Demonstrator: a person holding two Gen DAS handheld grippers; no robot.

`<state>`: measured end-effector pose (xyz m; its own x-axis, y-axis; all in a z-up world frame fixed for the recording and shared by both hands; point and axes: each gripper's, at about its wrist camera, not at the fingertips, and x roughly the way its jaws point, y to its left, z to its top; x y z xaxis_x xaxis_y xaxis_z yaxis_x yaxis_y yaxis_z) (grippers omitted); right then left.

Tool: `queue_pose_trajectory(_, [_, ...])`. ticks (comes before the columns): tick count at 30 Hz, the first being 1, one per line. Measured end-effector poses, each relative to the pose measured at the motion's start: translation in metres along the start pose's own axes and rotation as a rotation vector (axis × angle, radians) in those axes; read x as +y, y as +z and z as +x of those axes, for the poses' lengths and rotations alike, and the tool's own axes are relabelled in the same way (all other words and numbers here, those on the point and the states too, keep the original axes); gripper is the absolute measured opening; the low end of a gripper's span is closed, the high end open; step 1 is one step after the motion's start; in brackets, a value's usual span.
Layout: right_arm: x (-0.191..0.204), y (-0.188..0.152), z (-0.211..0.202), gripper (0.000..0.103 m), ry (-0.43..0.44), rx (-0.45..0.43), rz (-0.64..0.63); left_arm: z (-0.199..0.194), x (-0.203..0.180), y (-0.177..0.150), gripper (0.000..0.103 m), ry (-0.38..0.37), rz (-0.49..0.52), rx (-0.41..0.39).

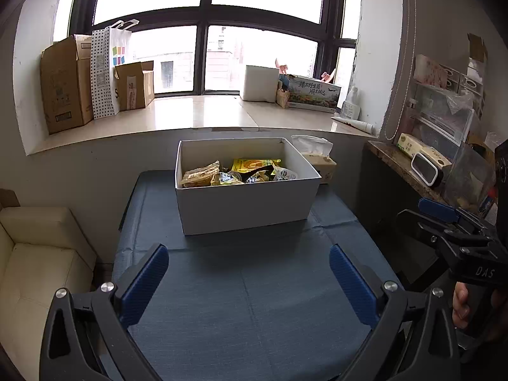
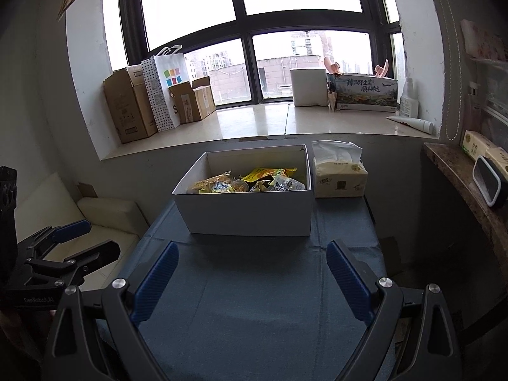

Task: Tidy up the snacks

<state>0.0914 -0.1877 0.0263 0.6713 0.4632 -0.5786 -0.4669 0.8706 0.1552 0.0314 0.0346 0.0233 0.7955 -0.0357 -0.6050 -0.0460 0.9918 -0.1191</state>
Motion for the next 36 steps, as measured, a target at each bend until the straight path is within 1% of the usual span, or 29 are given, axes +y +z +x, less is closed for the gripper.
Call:
queue_pose_trajectory(13, [0.0003, -0.0016, 0.0030, 0.097, 0.000, 0.012, 0.006, 0.0062, -0.0011, -0.0010, 0.103, 0.009, 0.003, 0.015])
queue_pose_trajectory(23, [0.0024, -0.0022, 0.0004, 0.097, -0.005, 0.008, -0.001, 0.0026, -0.0005, -0.0003, 0.103, 0.006, 0.004, 0.007])
queue_pose_trajectory(36, [0.0002, -0.0030, 0.0050, 0.097, 0.004, 0.024, 0.007, 0.0018, -0.0054, -0.0002, 0.103, 0.005, 0.015, 0.008])
